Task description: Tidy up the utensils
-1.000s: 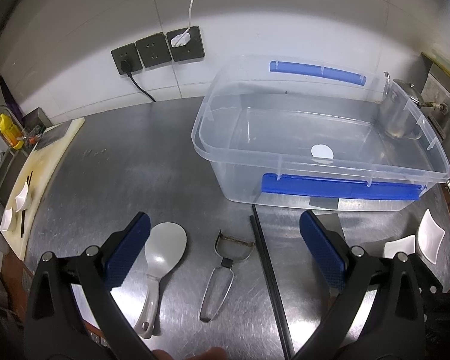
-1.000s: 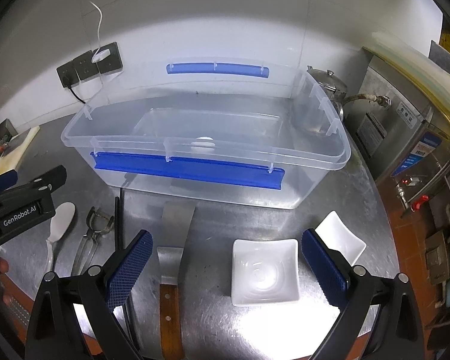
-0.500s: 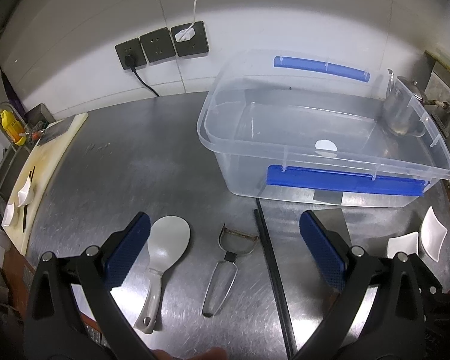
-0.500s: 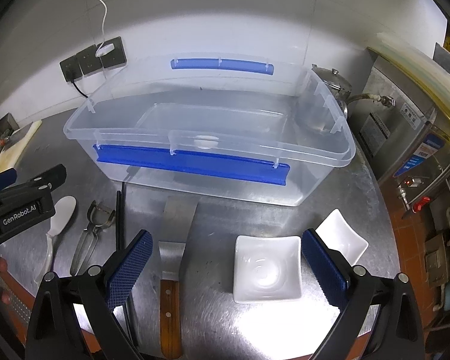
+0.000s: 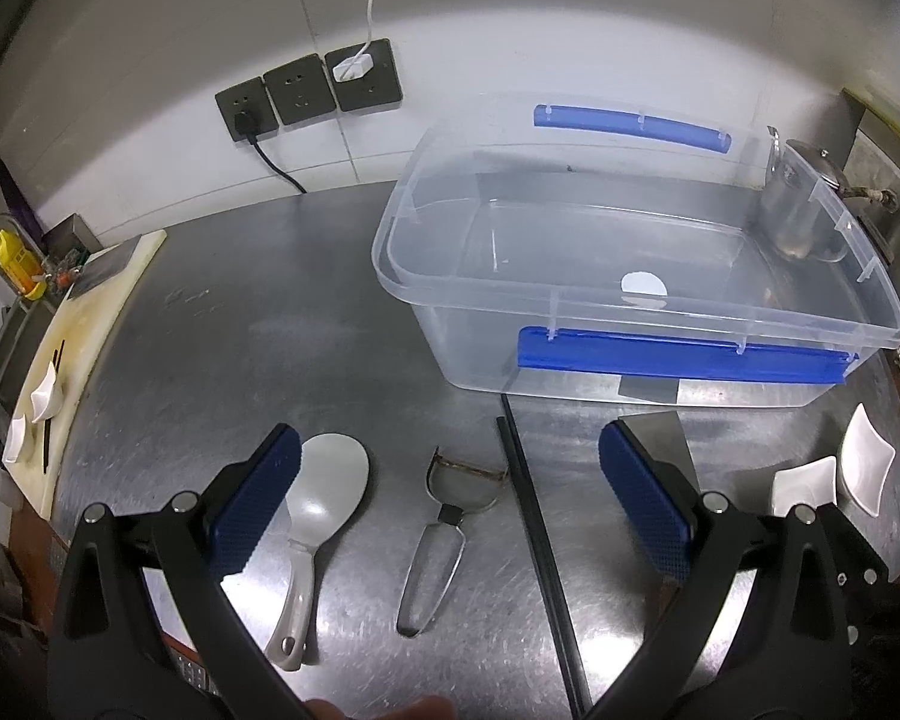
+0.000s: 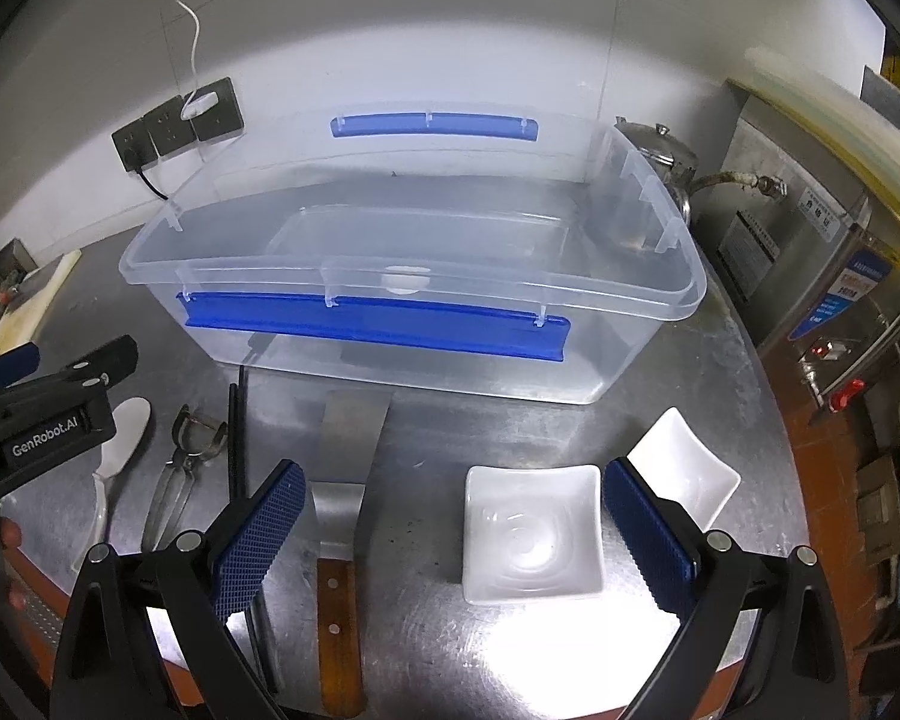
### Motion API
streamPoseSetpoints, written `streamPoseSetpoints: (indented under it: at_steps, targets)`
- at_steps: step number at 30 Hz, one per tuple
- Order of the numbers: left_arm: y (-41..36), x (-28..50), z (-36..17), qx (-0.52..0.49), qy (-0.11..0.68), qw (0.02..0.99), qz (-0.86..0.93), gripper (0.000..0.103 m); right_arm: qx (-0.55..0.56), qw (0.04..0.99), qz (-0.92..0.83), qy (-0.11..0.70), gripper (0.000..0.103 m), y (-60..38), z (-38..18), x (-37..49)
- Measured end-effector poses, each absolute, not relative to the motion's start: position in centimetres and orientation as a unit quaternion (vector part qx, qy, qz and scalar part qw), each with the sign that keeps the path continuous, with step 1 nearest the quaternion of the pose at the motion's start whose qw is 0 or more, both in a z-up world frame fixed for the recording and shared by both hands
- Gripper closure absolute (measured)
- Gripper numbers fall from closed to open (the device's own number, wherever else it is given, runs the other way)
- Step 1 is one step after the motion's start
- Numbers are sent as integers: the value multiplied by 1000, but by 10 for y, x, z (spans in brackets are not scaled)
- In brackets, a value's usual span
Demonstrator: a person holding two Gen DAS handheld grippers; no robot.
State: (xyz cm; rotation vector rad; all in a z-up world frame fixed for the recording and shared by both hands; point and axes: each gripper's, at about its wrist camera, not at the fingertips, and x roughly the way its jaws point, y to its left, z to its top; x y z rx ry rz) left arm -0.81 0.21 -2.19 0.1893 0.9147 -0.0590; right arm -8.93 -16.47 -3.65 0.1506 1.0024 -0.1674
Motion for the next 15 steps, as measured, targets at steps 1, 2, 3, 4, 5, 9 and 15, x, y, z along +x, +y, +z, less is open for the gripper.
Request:
streamPoseSetpoints:
  at_steps: [1, 2, 3, 4, 5, 9, 15]
  targets:
    - [1, -7, -22, 92, 441, 892, -29, 7, 77, 869, -78, 482, 4, -166, -38, -89]
    - [0, -7, -23, 92, 442, 892, -31, 7, 79, 868, -77, 483, 4, -167, -38, -89]
    - [-1, -6, -24, 93, 443, 891, -33, 7, 79, 867, -80, 485, 4, -167, -39, -88]
    - [-2, -6, -25, 93, 444, 891, -34, 7, 76, 866, -86, 487, 4, -168, -40, -88]
    - [-3, -5, -25, 94, 445, 890, -36, 7, 74, 866, -89, 487, 4, -169, -41, -88]
    - [-10, -4, -27, 94, 444, 889, -61, 7, 89, 862, -98, 489, 4, -187, -42, -92]
    - [-45, -10, -38, 114, 448, 873, -152, 7, 138, 842, -130, 506, 4, -239, -49, -122]
